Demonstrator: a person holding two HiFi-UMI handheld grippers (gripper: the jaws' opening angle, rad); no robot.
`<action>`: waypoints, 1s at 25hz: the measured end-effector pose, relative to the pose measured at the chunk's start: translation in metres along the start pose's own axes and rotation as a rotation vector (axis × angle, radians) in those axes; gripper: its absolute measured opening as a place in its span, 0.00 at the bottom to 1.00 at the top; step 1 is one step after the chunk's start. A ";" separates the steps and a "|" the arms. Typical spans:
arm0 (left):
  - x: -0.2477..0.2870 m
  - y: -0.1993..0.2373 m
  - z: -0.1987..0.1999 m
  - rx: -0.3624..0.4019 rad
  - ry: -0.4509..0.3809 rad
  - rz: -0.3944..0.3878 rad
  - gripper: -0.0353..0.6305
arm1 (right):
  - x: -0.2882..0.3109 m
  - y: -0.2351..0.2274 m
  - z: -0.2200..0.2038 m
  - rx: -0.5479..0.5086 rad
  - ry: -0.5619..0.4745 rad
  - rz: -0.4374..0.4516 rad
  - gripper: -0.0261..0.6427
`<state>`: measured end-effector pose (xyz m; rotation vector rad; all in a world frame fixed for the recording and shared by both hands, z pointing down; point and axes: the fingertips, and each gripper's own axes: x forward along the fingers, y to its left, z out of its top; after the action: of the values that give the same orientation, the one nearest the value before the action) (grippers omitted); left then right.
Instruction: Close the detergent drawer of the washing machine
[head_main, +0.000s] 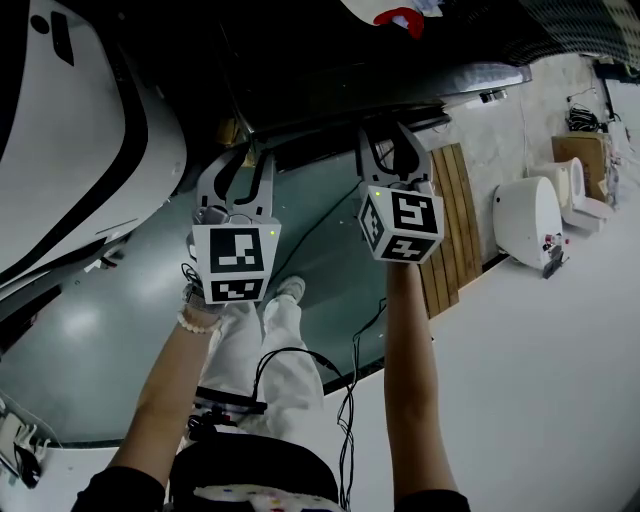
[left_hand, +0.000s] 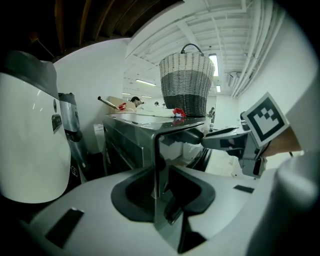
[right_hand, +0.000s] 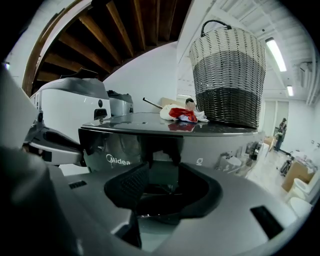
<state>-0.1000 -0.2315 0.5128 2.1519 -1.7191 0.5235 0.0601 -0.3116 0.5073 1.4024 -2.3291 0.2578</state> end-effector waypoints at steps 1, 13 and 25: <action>0.000 0.000 0.000 -0.002 -0.001 -0.002 0.20 | 0.000 0.000 0.000 0.002 0.001 -0.001 0.30; -0.009 0.005 0.009 -0.003 -0.026 -0.067 0.19 | -0.011 0.006 0.002 0.001 -0.003 -0.028 0.25; -0.063 -0.016 0.042 0.077 -0.090 -0.174 0.07 | -0.073 0.027 0.028 0.011 -0.052 -0.026 0.05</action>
<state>-0.0936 -0.1947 0.4454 2.3851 -1.5597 0.4591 0.0596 -0.2498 0.4517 1.4604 -2.3528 0.2286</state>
